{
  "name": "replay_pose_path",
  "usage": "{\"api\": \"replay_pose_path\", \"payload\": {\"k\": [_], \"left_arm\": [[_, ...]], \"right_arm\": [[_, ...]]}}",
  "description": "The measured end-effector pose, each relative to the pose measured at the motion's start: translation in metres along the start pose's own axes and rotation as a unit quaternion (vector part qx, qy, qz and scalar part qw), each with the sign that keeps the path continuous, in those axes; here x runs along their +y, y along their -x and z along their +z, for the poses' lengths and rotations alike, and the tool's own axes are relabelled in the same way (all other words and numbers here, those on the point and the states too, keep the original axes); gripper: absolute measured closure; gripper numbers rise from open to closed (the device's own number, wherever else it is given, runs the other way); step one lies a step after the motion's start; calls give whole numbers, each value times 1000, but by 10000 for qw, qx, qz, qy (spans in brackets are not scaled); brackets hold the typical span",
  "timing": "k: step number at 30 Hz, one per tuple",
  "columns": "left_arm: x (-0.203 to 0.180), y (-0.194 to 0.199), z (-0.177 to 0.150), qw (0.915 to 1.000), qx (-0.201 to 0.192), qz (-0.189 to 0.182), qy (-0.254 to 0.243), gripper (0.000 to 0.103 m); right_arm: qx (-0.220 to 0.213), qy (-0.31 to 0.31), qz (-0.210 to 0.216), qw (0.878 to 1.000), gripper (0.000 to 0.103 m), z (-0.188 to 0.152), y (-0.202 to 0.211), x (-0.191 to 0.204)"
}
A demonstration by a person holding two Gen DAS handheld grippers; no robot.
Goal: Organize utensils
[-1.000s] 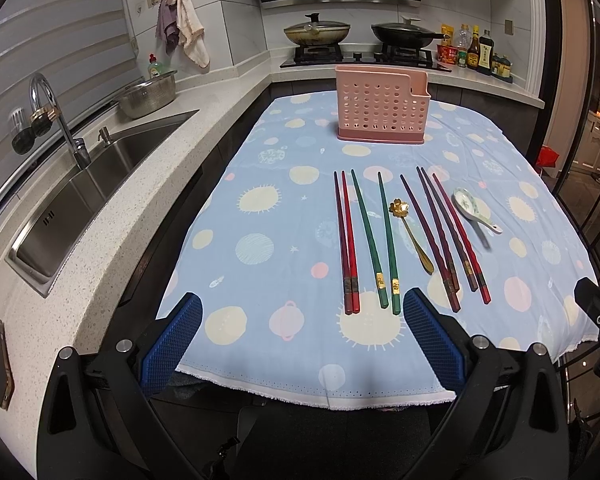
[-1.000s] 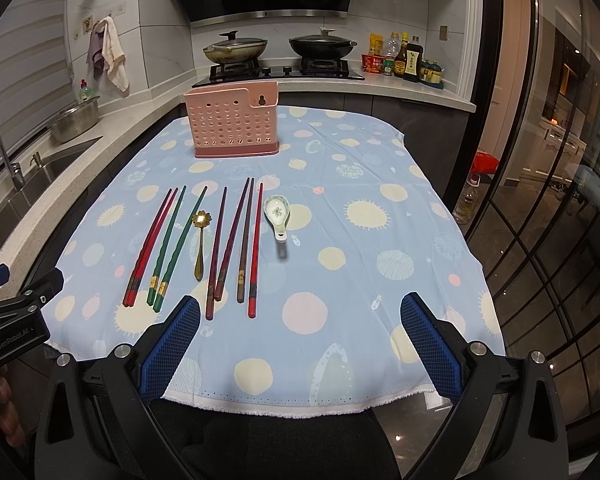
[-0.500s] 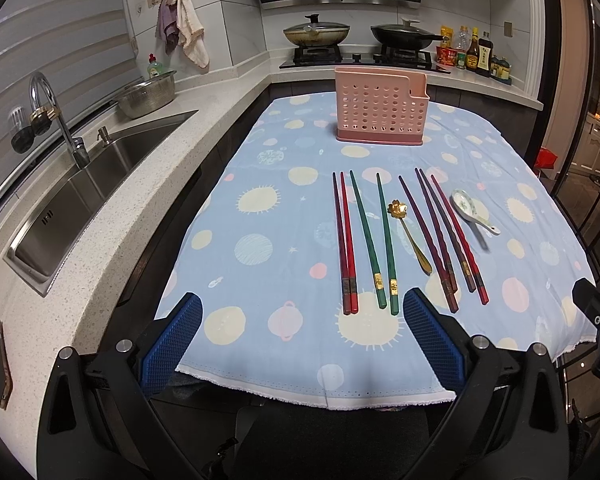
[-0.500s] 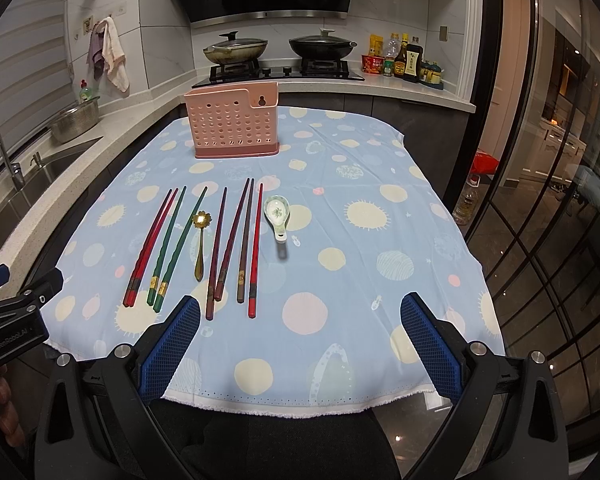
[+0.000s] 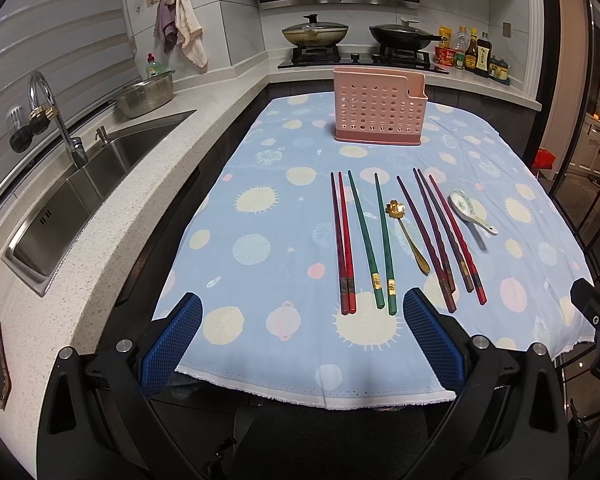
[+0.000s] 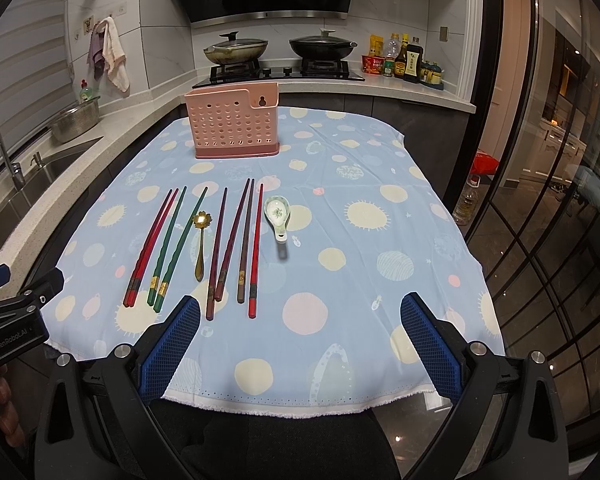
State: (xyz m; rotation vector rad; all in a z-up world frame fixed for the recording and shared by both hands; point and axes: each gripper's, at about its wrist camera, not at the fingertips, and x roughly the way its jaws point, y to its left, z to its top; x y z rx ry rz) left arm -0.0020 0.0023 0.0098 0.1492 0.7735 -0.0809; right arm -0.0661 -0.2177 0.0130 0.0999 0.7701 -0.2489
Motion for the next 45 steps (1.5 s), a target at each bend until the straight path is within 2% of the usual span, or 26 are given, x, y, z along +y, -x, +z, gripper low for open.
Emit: {"api": "replay_pose_path", "payload": {"k": [26, 32, 36, 45], "left_arm": [[-8, 0, 0, 9999, 16, -111, 4, 7], [4, -16, 0, 9990, 187, -326, 240, 7], [11, -27, 2, 9986, 239, -321, 354, 7], [10, -74, 8, 9974, 550, -414, 229, 7]], "right_arm": [[7, -4, 16, 10000, 7, 0, -2, 2], [29, -14, 81, 10000, 7, 5, -5, -2], [52, -40, 74, 10000, 7, 7, -13, -4], [273, -127, -6, 9995, 7, 19, -45, -7]]}}
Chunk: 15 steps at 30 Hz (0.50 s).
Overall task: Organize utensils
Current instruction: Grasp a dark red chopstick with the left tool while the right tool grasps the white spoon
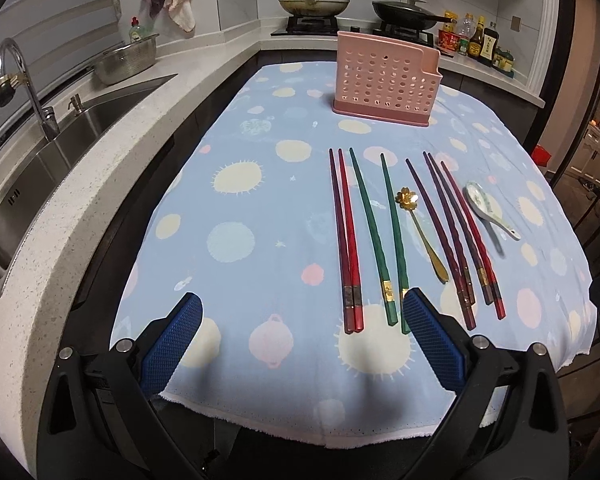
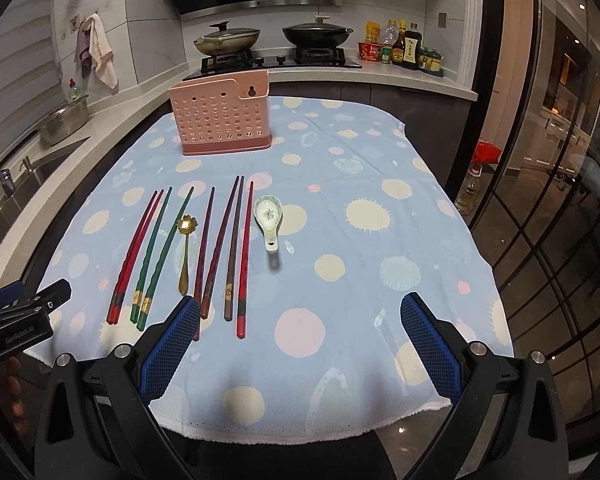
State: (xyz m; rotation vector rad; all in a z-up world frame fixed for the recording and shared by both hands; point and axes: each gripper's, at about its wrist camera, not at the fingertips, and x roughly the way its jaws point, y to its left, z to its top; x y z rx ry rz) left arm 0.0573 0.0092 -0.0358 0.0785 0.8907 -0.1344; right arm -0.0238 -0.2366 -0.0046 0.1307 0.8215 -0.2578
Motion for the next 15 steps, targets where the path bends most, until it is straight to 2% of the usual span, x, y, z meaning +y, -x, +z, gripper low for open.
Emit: {"api": "replay_pose_path", "payload": {"k": [8, 15], "left_arm": [[7, -44, 1, 9989, 464, 69, -46, 10], [7, -67, 3, 9974, 712, -99, -55, 22]], "right_arm": [[335, -23, -52, 9994, 7, 10, -33, 4], [454, -63, -43, 9989, 7, 22, -53, 10]]}}
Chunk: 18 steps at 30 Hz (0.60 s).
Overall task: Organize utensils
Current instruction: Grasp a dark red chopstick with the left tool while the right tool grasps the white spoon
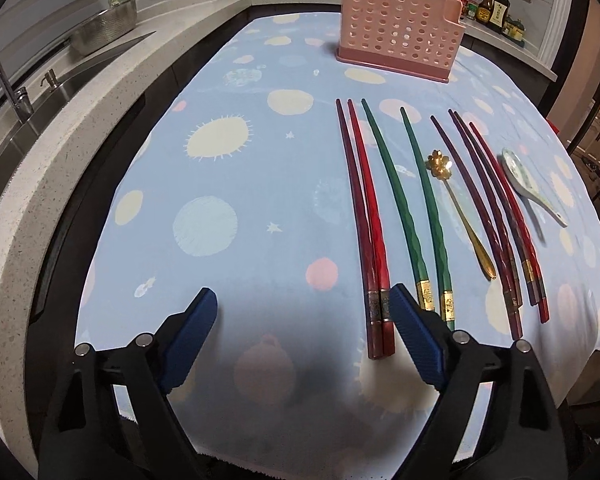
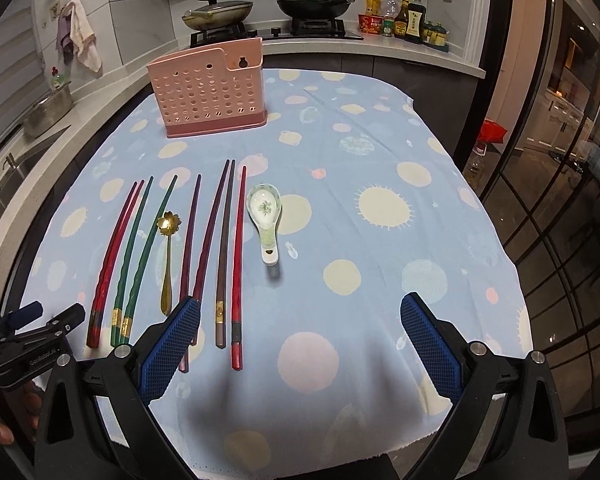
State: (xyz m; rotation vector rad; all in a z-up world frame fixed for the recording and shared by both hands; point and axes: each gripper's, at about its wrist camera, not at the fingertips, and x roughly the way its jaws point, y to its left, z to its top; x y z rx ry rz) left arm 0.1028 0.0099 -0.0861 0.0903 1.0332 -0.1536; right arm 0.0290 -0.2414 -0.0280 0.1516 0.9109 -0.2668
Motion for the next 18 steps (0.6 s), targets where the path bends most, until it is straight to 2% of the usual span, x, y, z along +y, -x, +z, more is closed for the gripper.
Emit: {"api": "replay_pose_path", "payload": {"k": [11, 14, 18], "left_arm": [[0, -17, 0, 9996, 242, -136, -5, 25], [-1, -20, 1, 9996, 253, -63, -67, 30], [6, -18, 3, 9998, 206, -49, -32, 45]], "right_arm": [[122, 173, -21, 9998, 7, 10, -16, 15], [151, 177, -26, 9997, 7, 11, -18, 16], [195, 104, 18, 9998, 7, 16, -23, 13]]}}
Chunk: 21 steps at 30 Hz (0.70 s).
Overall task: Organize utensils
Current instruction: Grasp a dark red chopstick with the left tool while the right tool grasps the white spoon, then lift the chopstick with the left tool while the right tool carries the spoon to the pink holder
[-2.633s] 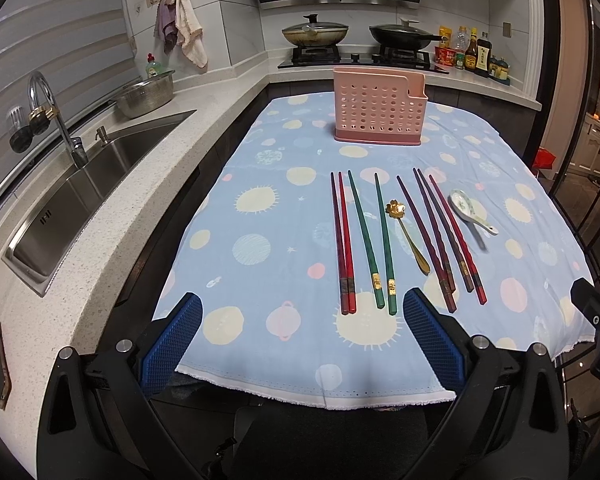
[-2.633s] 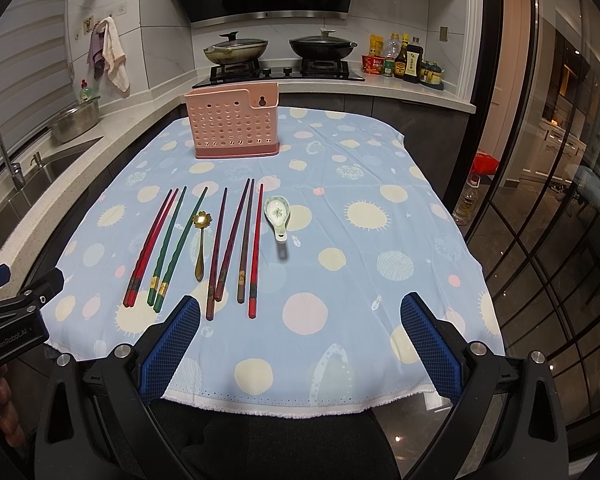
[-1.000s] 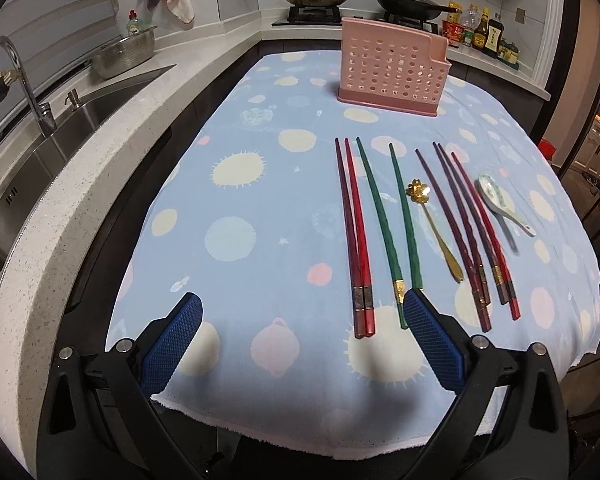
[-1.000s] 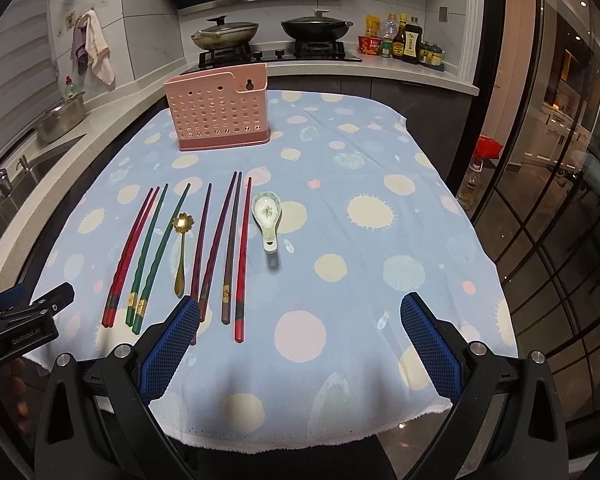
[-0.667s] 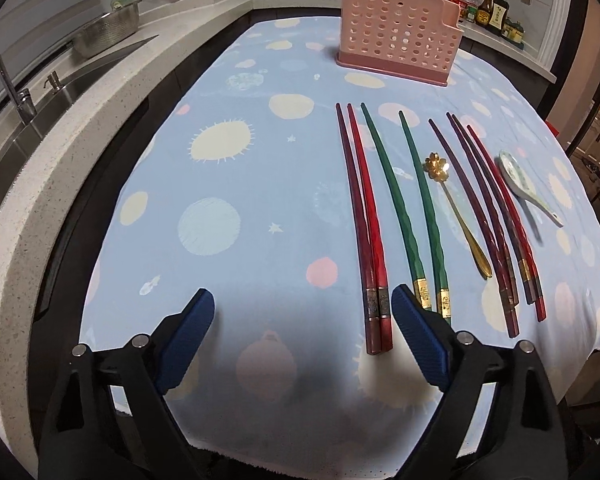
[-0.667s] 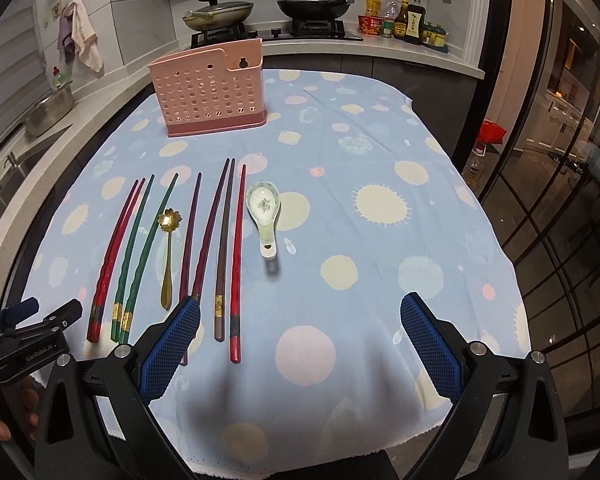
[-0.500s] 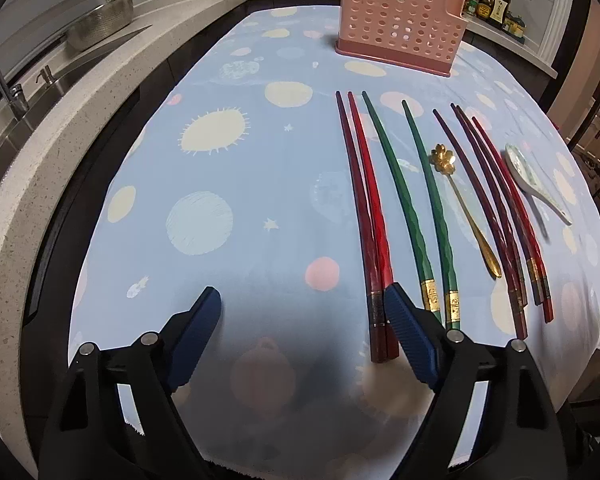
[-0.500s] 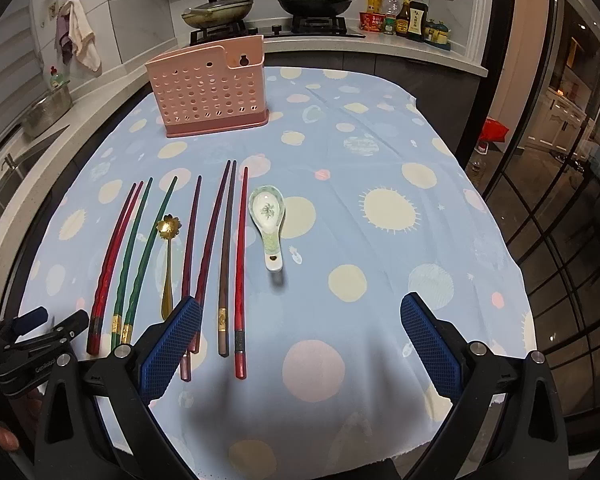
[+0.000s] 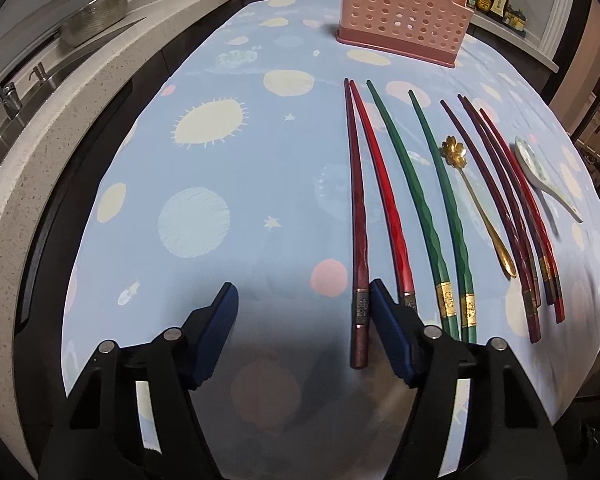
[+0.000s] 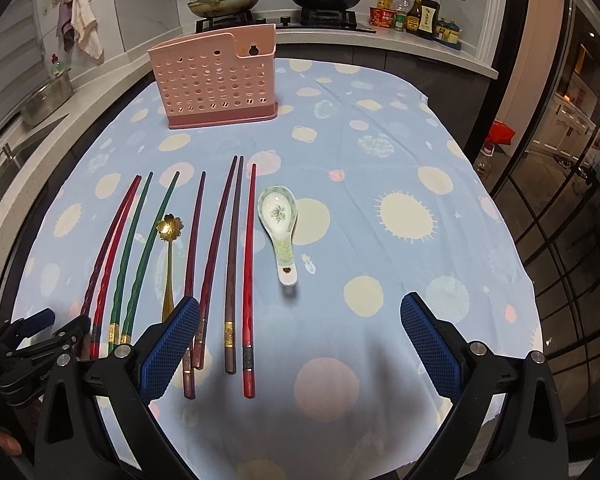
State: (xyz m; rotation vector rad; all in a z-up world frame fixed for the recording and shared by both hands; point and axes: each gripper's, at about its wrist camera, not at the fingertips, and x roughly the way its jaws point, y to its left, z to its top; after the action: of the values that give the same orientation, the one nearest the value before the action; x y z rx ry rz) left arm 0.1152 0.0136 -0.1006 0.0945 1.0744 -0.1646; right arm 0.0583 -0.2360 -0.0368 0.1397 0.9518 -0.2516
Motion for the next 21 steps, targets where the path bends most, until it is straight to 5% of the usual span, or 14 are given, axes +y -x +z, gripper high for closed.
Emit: {"api": "replay_pose_path", "payload": {"k": [5, 9, 13, 16, 21], "left_arm": [[10, 1, 7, 9999, -14, -91, 146, 71], [10, -2, 15, 9995, -3, -266, 178, 91], [4, -5, 18, 9995, 5, -303, 98, 93], [-1, -6, 20, 9995, 21, -308, 43, 93], [-3, -7, 21, 9996, 33, -294, 14, 93]], "right_arm": [[-3, -154, 118, 9998, 10, 14, -11, -7], [128, -413, 459, 9980, 34, 26, -27, -16], [333, -576, 708, 9953, 68, 34, -45, -20], [506, -600, 837, 9934, 83, 35, -57, -19], [701, -589, 931, 9914, 88, 31, -72, -15]]}}
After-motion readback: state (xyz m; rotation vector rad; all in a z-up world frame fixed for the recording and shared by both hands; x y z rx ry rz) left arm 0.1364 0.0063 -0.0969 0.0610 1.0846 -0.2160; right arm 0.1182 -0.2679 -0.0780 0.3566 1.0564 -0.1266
